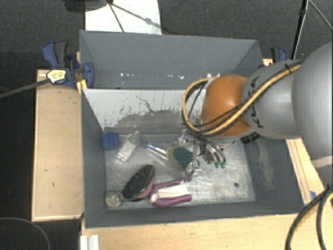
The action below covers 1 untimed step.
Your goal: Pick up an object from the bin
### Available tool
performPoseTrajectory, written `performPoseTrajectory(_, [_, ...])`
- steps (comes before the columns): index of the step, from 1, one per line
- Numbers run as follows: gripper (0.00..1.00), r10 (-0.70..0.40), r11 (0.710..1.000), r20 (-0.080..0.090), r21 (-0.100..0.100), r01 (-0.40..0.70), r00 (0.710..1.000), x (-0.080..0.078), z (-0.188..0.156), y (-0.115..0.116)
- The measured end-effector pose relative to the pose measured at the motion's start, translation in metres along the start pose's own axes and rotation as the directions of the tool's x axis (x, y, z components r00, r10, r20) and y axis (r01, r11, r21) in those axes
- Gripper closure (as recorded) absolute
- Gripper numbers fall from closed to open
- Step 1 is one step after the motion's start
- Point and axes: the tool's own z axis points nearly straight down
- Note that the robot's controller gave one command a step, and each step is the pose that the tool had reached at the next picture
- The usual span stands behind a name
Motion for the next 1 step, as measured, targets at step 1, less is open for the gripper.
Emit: performPoseTrajectory(1, [1.00,0.003,1.000,0.000,0.002,-0.003,1.000,0.0001,-0.0003,-0.0034])
